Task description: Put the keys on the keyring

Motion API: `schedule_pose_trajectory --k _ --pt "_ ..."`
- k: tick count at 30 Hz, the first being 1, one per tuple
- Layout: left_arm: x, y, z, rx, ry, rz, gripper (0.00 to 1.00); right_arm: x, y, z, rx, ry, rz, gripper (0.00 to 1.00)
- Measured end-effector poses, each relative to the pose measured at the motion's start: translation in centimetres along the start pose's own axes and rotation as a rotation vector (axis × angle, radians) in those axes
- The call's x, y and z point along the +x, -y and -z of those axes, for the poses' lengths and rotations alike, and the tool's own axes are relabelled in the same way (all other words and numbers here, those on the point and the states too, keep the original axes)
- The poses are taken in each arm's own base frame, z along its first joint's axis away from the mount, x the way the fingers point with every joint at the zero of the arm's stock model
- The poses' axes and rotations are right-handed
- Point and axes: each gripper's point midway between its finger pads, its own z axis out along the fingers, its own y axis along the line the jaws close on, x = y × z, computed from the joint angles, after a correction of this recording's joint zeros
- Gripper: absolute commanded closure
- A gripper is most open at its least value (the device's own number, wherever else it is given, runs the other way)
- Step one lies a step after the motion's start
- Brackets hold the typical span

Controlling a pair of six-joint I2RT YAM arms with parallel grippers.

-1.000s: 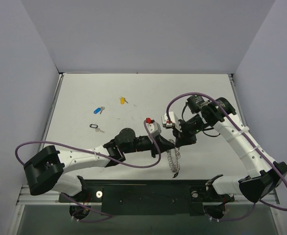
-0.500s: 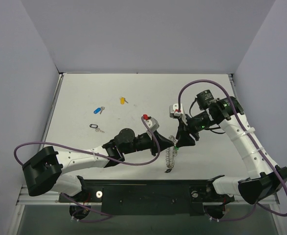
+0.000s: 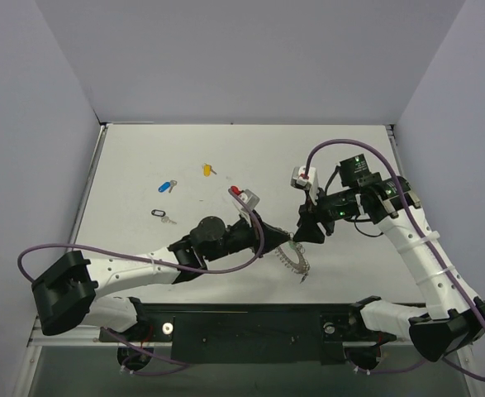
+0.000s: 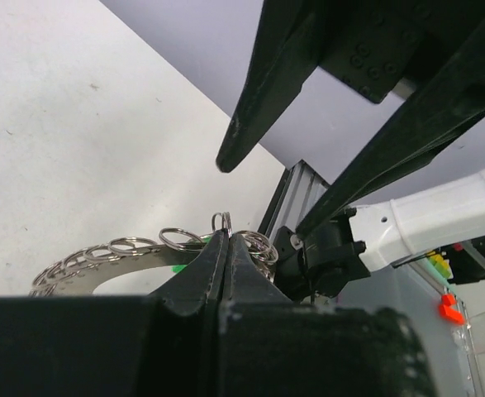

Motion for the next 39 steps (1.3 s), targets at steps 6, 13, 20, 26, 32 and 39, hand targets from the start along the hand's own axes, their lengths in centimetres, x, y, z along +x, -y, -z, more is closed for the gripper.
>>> schedule_pose_trajectory --k 6,13,20,26,32,39 --pt "-0.9 0.6 0.6 0.027 0.052 0.001 1.0 0.0 1.4 -0.5 0.047 0.039 -0.103 0.53" --pt "1.3 0.8 1.6 0.119 -0.011 -0.103 1.0 -0.8 0.9 -0.1 -0.016 0.106 -0.083 0.5" --pt "2.0 1.2 2.8 0.245 -0.042 -0.234 1.0 2.0 -2.0 -1.0 -0.174 0.058 0.026 0.51" --pt "2.0 1.7 3.8 0.346 -0.042 -0.322 1.0 3.2 -3.6 -1.5 -0.259 0.048 0.076 0.52" --pt "2.2 2.5 4.5 0.416 -0.037 -0.359 1.0 3.4 -4.5 -1.8 -0.303 0.061 0.109 0.54" --pt "1.3 3.9 4.7 0.482 0.012 -0.386 1.0 3.0 -5.1 -2.0 -0.338 0.085 0.12 0.59"
